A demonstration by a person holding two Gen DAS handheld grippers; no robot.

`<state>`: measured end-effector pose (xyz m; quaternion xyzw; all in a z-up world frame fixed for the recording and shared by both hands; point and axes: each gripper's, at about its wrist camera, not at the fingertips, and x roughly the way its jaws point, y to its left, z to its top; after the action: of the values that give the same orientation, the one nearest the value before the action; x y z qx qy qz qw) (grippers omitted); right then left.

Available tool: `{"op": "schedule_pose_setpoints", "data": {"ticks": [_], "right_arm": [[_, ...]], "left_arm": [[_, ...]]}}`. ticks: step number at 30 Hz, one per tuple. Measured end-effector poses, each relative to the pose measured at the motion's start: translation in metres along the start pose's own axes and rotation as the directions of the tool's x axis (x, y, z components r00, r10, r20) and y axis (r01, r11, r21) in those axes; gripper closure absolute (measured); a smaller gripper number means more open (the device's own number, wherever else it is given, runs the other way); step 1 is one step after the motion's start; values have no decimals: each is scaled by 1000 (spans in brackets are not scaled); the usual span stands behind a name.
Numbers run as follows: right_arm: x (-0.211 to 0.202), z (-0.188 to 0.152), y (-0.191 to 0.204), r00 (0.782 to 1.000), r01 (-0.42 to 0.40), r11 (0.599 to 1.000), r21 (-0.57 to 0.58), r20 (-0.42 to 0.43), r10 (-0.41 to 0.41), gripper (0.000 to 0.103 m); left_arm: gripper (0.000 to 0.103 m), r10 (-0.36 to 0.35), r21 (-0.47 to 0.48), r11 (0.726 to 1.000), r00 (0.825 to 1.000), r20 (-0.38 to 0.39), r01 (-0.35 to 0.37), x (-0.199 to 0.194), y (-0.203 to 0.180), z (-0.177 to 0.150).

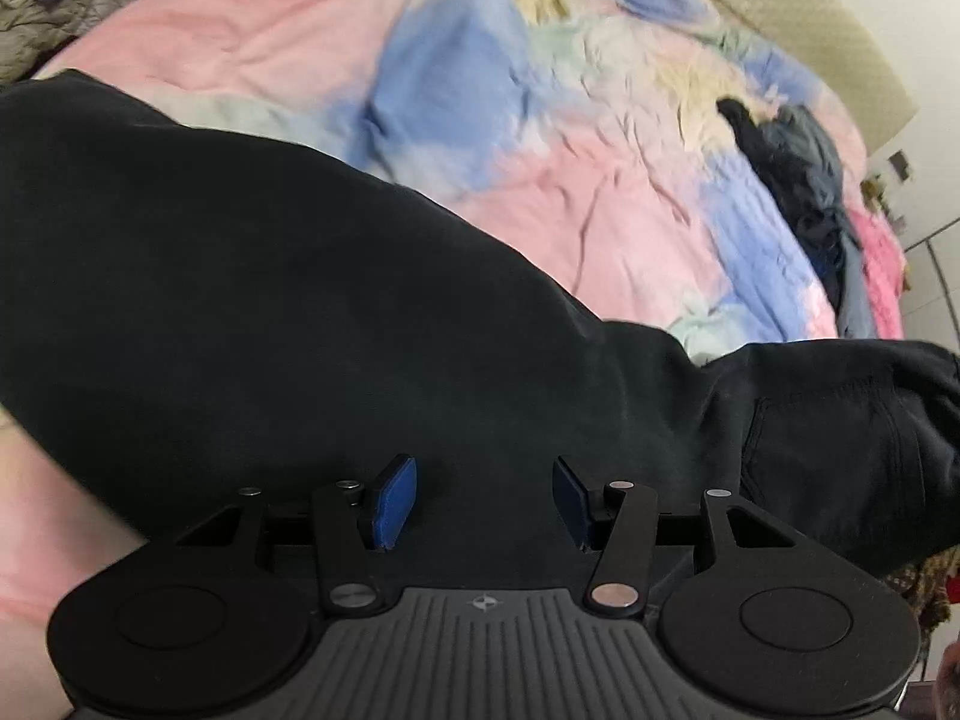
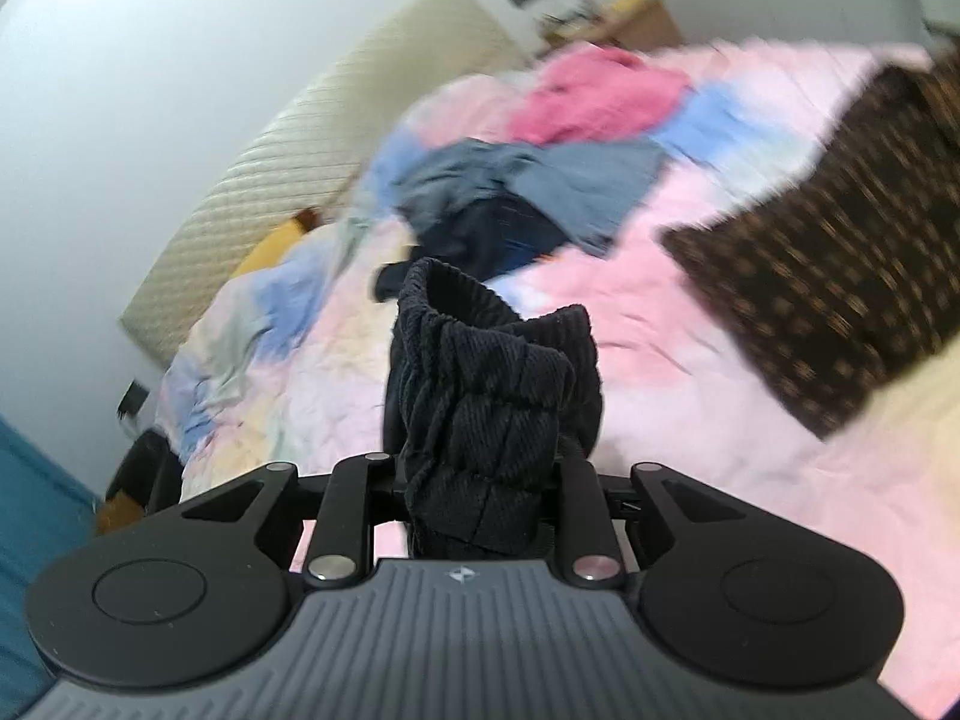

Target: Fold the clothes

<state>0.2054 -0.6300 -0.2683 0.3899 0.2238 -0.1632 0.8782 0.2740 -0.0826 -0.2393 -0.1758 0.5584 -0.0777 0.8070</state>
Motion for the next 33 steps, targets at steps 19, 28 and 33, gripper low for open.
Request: {"op": "schedule_pose_setpoints", "data": {"ticks": [19,28,33], "right_arm": [[13,-239,275,998,29,773,-634,-28,-61,82],[63,-392,286,959,-89,569,-818,-224,-171,79],[56,-396,287,945,-133,557,-820,-274,-177,66]], "left_arm": [[49,-73,-77,994,992,101,81,-106,209,6],[46,-119,-145,980,986,120,136,-124,276,-4],[36,-153,-140,976,981,117,169,-120,269,-9]]}}
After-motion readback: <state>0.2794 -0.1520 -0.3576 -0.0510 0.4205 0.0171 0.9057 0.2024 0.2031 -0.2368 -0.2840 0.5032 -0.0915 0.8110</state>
